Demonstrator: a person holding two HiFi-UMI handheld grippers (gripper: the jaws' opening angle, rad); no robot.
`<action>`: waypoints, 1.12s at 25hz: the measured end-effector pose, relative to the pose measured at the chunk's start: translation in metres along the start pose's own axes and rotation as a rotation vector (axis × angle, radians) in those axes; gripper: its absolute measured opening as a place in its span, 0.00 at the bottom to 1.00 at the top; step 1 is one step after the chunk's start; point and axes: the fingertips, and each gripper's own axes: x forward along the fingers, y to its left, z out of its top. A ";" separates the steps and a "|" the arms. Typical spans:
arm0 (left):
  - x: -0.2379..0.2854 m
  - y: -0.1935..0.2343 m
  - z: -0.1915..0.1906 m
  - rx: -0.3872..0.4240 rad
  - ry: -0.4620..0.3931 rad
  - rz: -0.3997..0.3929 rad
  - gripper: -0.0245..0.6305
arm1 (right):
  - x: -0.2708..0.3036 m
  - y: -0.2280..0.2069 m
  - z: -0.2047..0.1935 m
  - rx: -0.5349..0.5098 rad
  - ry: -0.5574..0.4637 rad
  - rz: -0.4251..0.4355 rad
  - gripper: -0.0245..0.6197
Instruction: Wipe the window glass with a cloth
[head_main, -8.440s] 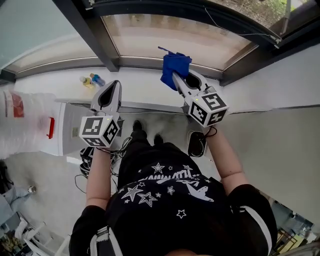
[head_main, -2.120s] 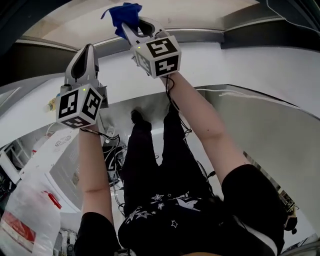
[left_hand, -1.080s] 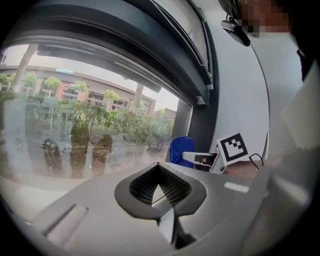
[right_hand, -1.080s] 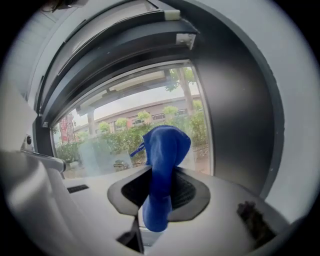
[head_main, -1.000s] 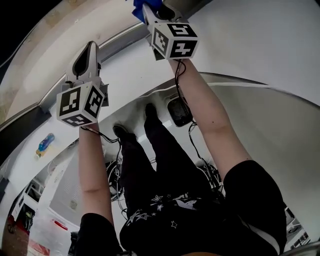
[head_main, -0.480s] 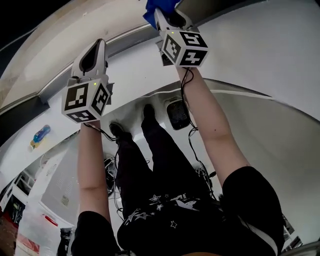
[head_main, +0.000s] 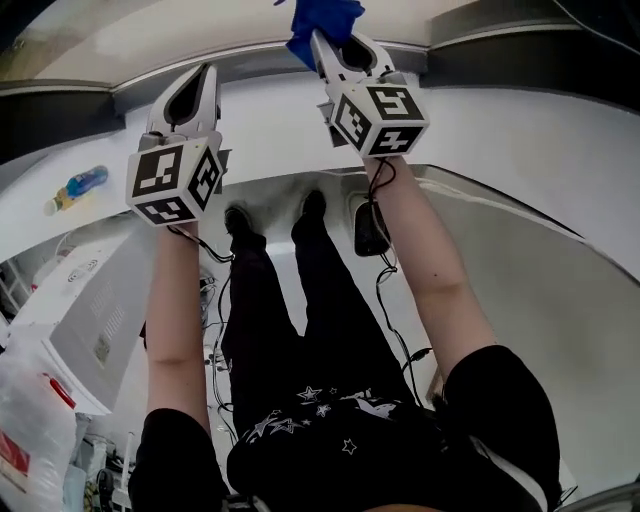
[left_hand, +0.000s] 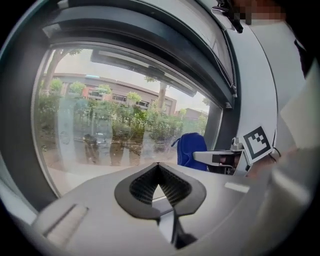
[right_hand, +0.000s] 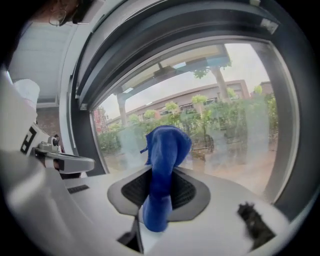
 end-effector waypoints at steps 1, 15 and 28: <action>-0.010 0.017 -0.005 -0.004 0.001 0.017 0.05 | 0.011 0.023 -0.004 -0.008 0.006 0.026 0.18; -0.122 0.211 -0.071 -0.102 -0.015 0.241 0.05 | 0.159 0.283 -0.066 -0.250 0.089 0.390 0.18; -0.130 0.252 -0.087 -0.123 0.006 0.264 0.05 | 0.229 0.337 -0.102 -0.283 0.129 0.439 0.18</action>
